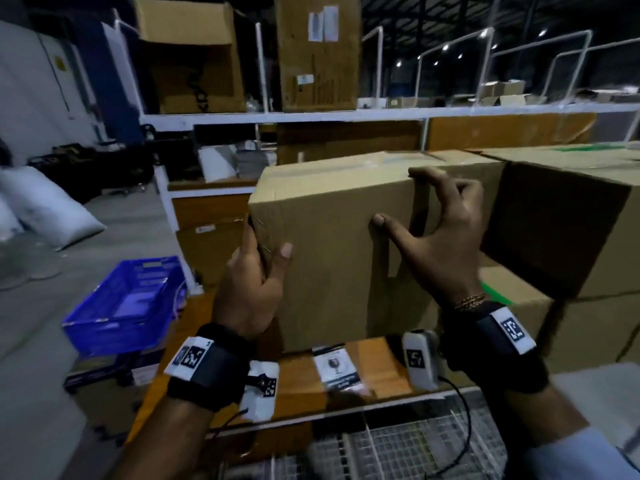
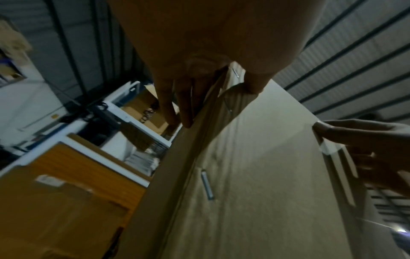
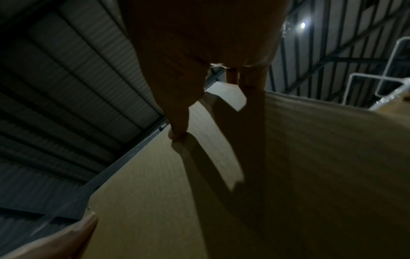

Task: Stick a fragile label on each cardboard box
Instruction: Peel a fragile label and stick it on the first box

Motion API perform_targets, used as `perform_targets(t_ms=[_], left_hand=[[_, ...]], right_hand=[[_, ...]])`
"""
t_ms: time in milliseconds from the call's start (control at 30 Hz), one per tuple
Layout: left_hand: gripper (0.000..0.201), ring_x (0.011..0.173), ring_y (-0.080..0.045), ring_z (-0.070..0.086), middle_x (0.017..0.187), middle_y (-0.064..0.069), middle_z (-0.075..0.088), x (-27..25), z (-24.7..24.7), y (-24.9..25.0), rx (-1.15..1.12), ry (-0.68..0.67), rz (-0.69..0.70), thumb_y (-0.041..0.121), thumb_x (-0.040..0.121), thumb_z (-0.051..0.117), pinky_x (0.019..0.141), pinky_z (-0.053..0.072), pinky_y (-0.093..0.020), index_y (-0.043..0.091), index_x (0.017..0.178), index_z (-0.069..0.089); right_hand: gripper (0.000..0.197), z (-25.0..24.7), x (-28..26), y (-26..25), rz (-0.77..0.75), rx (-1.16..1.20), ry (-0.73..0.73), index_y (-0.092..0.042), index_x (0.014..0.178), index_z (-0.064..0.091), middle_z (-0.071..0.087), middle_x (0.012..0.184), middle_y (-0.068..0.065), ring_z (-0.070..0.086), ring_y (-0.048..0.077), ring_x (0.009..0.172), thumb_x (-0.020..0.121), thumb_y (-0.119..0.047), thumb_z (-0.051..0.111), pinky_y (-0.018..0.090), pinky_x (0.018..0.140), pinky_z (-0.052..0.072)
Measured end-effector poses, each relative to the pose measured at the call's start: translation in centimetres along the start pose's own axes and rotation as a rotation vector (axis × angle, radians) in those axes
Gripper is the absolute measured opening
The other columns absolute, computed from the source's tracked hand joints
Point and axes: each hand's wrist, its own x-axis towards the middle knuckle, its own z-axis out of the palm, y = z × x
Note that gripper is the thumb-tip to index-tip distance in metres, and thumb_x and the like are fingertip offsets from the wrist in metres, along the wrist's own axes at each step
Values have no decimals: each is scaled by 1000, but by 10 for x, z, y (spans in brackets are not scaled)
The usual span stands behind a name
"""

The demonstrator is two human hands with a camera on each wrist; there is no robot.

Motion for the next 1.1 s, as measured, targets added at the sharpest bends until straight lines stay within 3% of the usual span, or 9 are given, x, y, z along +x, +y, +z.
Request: perform_targets(t_ms=[100, 200, 267, 333, 433, 600, 833, 933, 1100], left_hand=[[59, 121, -7, 61, 134, 17, 59, -16, -44, -46, 35, 13, -73, 61, 99, 46, 102, 53, -39, 45, 153, 27], [64, 122, 3, 57, 139, 12, 59, -33, -80, -91, 34, -4, -173, 51, 100, 51, 106, 51, -39, 31, 156, 28], [64, 107, 26, 49, 134, 15, 51, -42, -97, -120, 90, -16, -216, 35, 105, 55, 99, 47, -15, 20, 158, 24], [68, 98, 29, 46, 130, 16, 44, -52, -111, -146, 126, -54, -270, 24, 104, 56, 86, 37, 1, 17, 160, 18], [72, 120, 4, 43, 136, 11, 44, -67, -124, -185, 184, -105, -370, 27, 103, 58, 101, 39, -22, 17, 160, 16], [78, 127, -29, 57, 145, -10, 55, -85, -130, -235, 218, -139, -554, 43, 95, 69, 104, 50, -47, 19, 153, 23], [82, 127, -27, 58, 144, -7, 57, -77, -124, -242, 168, 15, -594, 44, 92, 73, 105, 49, -43, 24, 155, 27], [72, 121, -15, 56, 139, 7, 57, -66, -125, -238, 125, 89, -583, 49, 95, 67, 102, 46, -35, 28, 154, 32], [61, 105, -24, 67, 124, 0, 67, -46, -125, -232, 71, 273, -620, 67, 89, 63, 93, 56, -47, 37, 134, 35]], right_hand=[[72, 52, -35, -21, 35, 45, -59, -36, 138, 57, 42, 125, 1, 43, 12, 116, 75, -49, 89, 28, 97, 45], [68, 105, -77, -35, 97, 98, -160, -36, 135, 58, 41, 127, 1, 44, 11, 118, 76, -39, 90, 23, 99, 45], [65, 137, -105, -40, 142, 101, -221, -35, 134, 58, 39, 126, 0, 44, 10, 117, 77, -34, 90, 10, 96, 41], [63, 164, -130, -42, 185, 106, -267, -36, 133, 58, 38, 123, -3, 45, 8, 114, 78, -32, 90, 8, 94, 40], [61, 197, -158, -42, 199, 82, -311, -37, 130, 59, 38, 119, -5, 42, 4, 107, 77, -32, 90, 16, 93, 45], [61, 234, -183, -41, 223, 73, -371, -36, 129, 62, 40, 115, -4, 43, 6, 104, 76, -32, 91, 28, 93, 53], [61, 254, -189, -32, 295, 86, -465, -34, 130, 57, 40, 126, -5, 49, 16, 118, 78, -35, 89, 41, 97, 58], [64, 259, -175, -38, 305, 90, -415, -32, 135, 55, 44, 129, -4, 49, 12, 117, 80, -39, 87, 37, 96, 57], [69, 265, -149, -44, 277, 137, -373, -26, 139, 51, 51, 129, -2, 50, 6, 110, 81, -43, 85, 28, 89, 54]])
